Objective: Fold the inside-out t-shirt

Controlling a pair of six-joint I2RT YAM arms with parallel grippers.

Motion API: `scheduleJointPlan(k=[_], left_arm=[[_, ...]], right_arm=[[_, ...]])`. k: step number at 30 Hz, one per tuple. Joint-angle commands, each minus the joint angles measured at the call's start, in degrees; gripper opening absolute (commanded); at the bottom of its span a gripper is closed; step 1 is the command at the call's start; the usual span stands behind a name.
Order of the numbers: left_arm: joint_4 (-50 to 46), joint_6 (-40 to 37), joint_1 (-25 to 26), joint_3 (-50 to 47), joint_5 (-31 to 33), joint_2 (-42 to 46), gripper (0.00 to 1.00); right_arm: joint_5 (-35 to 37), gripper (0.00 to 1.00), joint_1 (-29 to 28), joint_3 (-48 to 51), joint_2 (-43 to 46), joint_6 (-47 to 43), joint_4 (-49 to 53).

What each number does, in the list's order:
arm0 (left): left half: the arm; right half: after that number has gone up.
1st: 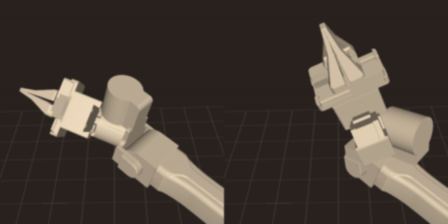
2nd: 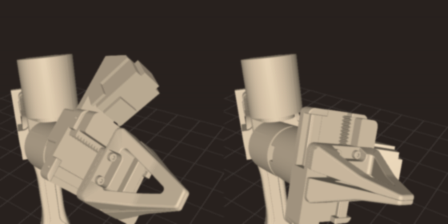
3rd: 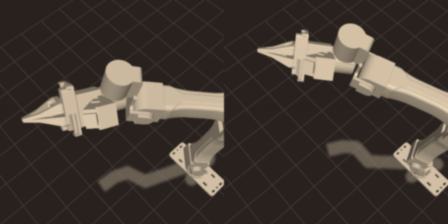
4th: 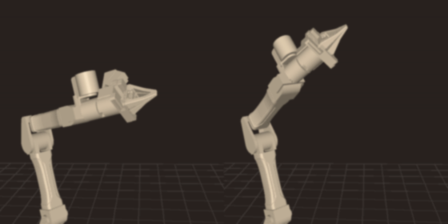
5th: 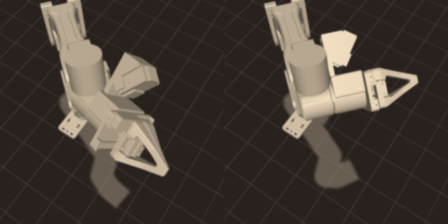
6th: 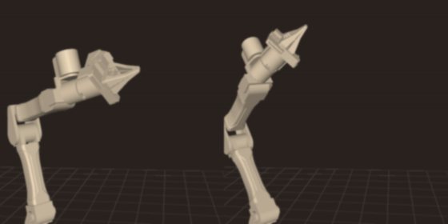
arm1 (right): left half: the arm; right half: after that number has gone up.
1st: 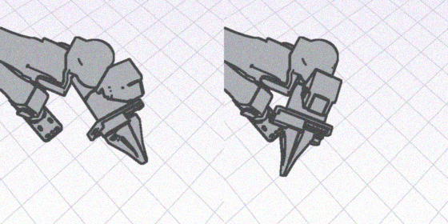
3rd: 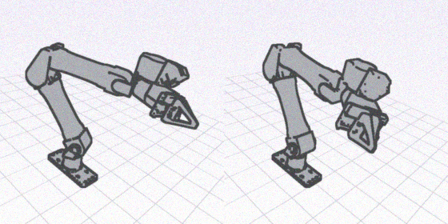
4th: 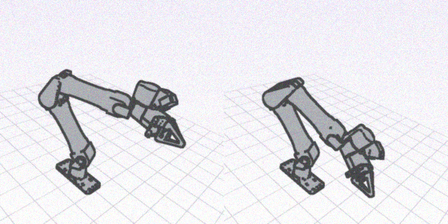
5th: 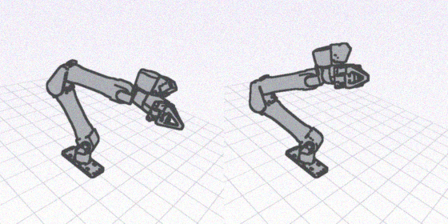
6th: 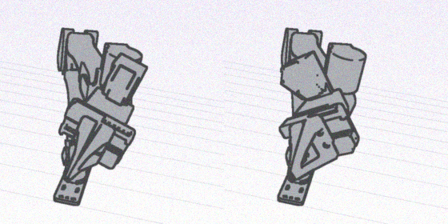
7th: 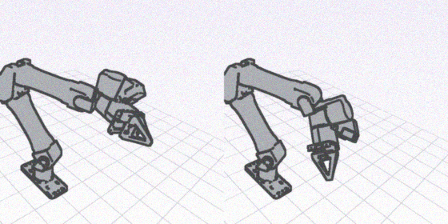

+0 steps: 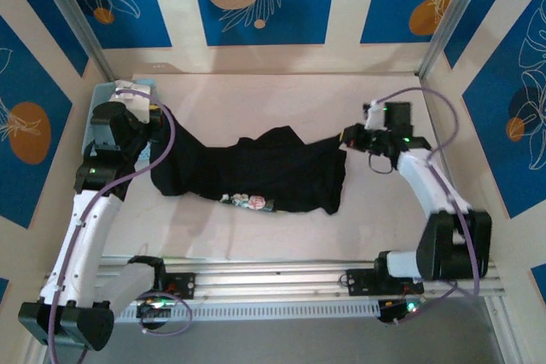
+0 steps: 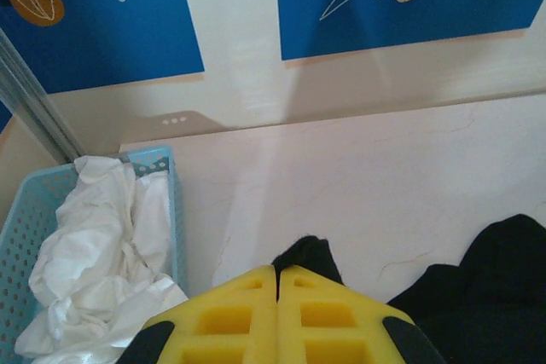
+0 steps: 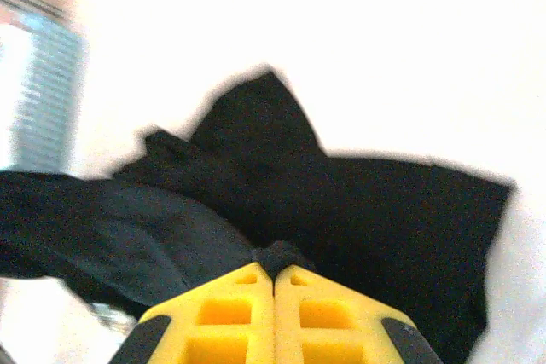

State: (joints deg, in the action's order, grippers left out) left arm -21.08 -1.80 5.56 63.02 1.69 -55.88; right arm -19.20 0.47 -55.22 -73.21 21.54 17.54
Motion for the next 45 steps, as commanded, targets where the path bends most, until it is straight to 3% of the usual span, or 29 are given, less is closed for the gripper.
scheduleJointPlan(k=[1, 6, 14, 21, 28, 32, 37, 45], left_arm=[[3.1, 3.1, -1.4, 0.7, -2.0, 1.4, 0.00], [2.6, 4.4, -2.7, 2.7, -1.1, 2.8, 0.00], [0.5, 3.4, -5.6, 12.0, 3.4, 2.7, 0.00], [-2.3, 1.1, -11.3, 20.9, 7.5, 3.1, 0.00], [-3.5, 2.0, -11.8, 16.0, 5.7, 4.9, 0.00], [-3.4, 2.7, -11.8, 10.6, 1.9, 5.6, 0.00], [-2.3, 2.1, -11.8, 6.7, 3.4, 5.6, 0.00], [0.1, 5.5, -11.7, 4.6, -0.2, 2.8, 0.00]], right_arm=[[-14.3, 0.00, 3.2, -1.0, 6.5, 2.2, -6.4], [-25.5, 0.00, 5.4, -7.2, 9.3, 4.7, -7.5], [-32.1, 0.00, 5.6, -15.7, 11.4, 5.7, -5.9], [-23.9, 0.00, 6.5, -16.9, 16.0, 2.3, 3.2], [-16.2, 0.00, 6.8, -10.8, 19.1, 1.3, 8.0], [-19.3, 0.00, 4.0, -5.4, 16.5, 3.2, 6.8], [-19.9, 0.00, -1.5, 1.0, 10.2, 4.2, 5.9], [-21.0, 0.00, -3.2, 4.6, -7.6, 4.1, -0.9]])
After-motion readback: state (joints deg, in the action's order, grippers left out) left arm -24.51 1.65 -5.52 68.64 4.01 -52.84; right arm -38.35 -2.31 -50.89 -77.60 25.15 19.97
